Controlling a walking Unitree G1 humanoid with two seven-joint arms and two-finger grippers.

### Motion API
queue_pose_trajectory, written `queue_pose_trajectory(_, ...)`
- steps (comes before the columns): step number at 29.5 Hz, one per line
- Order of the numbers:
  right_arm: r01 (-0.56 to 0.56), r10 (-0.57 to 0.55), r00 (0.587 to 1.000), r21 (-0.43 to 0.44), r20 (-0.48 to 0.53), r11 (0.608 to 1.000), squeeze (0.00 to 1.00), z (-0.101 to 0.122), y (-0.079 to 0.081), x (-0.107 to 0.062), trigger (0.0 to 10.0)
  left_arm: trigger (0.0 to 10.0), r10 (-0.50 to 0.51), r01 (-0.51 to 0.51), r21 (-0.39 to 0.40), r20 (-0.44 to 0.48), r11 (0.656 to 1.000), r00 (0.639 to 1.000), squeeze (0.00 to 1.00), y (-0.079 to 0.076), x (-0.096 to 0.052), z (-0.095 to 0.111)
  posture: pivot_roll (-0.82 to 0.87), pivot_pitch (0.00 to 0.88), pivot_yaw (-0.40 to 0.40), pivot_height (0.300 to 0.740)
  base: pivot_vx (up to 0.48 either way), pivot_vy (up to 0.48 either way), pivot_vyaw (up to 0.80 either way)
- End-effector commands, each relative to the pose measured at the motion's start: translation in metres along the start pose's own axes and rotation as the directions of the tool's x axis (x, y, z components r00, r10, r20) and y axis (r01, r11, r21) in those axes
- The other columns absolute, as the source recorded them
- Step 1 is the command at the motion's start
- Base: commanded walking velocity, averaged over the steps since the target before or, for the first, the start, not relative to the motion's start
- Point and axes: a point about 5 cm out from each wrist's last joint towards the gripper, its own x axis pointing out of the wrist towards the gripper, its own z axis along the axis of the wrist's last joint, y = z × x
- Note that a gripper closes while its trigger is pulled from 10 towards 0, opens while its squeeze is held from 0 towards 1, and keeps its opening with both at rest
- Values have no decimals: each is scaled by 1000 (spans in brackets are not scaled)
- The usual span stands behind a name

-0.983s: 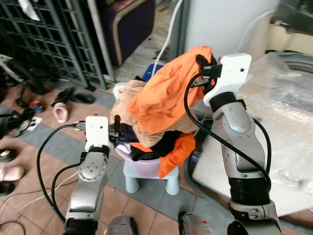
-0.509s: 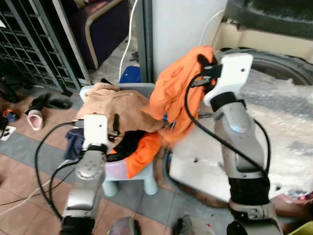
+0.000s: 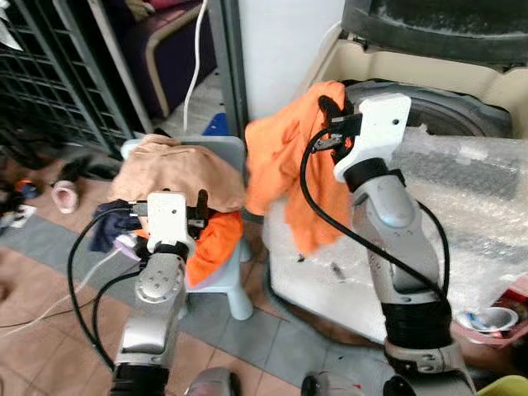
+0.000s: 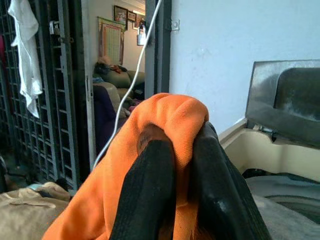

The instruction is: Clothes washing

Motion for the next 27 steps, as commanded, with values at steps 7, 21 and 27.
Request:
queue_pose_trajectory(7,91,-78,988,-101,132,991,0,43,-37,58,10000,10000,-35,36,-8,31,999,999,0,-3,2,5,-55,39,89,740,184,0,0)
queue_pose_trajectory(21,413,-372,905,-218,207,884,0,74,-107,85,10000,10000,-2,3,-27,19,1000,1000,0,-2,-1,3,-38,36,61,740,110,0,0)
queue_pose_trajectory(27,312,-312,949,-264,43,913,0,19,-93,66,10000,10000,-12,12,-29,9,1000,1000,0,-3,-1,1,-42,39,66,740,0,0,0)
